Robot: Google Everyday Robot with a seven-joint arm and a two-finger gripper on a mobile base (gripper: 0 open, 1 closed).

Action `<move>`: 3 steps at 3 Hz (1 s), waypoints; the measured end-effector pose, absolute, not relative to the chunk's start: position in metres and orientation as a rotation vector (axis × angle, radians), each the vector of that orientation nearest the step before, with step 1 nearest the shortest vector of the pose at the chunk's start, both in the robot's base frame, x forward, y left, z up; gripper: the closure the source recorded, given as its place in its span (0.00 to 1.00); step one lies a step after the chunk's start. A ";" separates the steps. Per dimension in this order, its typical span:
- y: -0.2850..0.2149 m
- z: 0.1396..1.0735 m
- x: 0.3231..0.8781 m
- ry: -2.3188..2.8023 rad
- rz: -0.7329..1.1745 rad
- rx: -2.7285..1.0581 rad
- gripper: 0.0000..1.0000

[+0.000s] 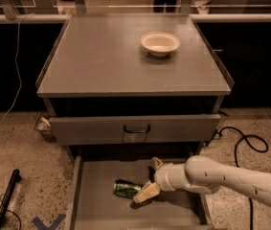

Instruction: Pick green can from middle drawer and place on counter

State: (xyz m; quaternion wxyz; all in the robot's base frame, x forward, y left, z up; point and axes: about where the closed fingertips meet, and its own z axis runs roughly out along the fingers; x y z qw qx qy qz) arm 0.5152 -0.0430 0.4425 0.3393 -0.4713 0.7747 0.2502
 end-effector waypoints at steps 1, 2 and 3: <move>-0.031 0.419 0.521 2.047 0.667 -1.250 0.00; -0.026 0.397 0.531 2.080 0.662 -1.258 0.00; -0.027 0.375 0.530 2.121 0.655 -1.245 0.00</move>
Offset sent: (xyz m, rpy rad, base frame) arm 0.0294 0.0190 -0.0715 -0.0700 0.0819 0.0021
